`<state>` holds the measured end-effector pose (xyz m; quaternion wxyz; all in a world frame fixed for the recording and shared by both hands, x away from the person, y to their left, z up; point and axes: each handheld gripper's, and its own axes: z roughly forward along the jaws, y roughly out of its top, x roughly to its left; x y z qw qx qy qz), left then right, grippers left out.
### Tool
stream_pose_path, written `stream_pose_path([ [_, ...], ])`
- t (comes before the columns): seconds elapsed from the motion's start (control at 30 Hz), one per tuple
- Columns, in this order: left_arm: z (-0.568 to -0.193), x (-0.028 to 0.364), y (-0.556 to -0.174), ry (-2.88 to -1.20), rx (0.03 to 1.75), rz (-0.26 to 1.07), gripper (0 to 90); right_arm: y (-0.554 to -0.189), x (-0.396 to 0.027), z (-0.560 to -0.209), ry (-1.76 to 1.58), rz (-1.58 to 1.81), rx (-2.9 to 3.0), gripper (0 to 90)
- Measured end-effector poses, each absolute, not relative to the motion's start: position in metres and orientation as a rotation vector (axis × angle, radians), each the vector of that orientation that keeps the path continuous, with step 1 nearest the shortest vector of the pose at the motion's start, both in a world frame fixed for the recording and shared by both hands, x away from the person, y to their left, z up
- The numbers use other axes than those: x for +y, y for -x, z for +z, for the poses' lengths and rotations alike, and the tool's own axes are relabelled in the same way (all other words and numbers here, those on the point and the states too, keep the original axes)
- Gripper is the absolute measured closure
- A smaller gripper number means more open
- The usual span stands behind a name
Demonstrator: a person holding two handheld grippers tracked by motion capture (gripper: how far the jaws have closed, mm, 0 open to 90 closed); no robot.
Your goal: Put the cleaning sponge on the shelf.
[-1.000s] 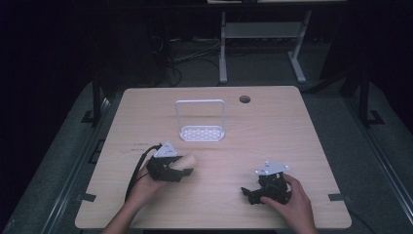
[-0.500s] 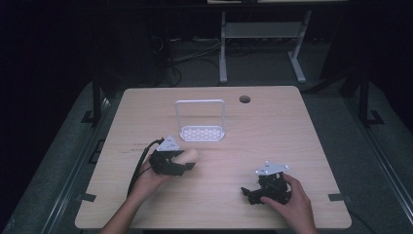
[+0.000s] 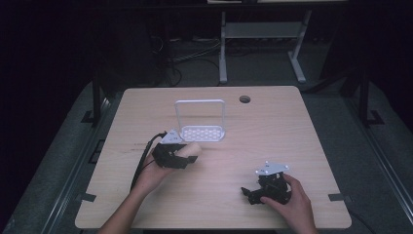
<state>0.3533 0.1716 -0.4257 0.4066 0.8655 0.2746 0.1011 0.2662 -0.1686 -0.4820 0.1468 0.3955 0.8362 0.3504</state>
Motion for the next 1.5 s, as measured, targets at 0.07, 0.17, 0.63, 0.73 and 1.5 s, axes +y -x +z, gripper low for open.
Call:
stream_pose_path([
  [0.07,-0.425,0.170,-0.355,-2.168,0.699,0.257,40.9,-0.266,-0.169,-0.482,-1.138,1.009,2.406,1.9],
  [0.17,-0.423,0.169,-0.359,-2.172,0.698,0.262,40.9,-0.266,-0.169,-0.482,-1.139,1.008,2.406,1.9],
  [0.63,-0.418,0.160,-0.378,-2.152,0.713,0.274,41.0,-0.266,-0.169,-0.482,-1.138,1.008,2.407,1.8],
  [0.73,-0.417,0.158,-0.382,-2.158,0.717,0.275,40.9,-0.266,-0.169,-0.482,-1.138,1.009,2.406,1.8],
  [1.5,-0.421,0.135,-0.414,-2.156,0.772,0.324,41.1,-0.266,-0.169,-0.482,-1.138,1.008,2.407,1.8],
])
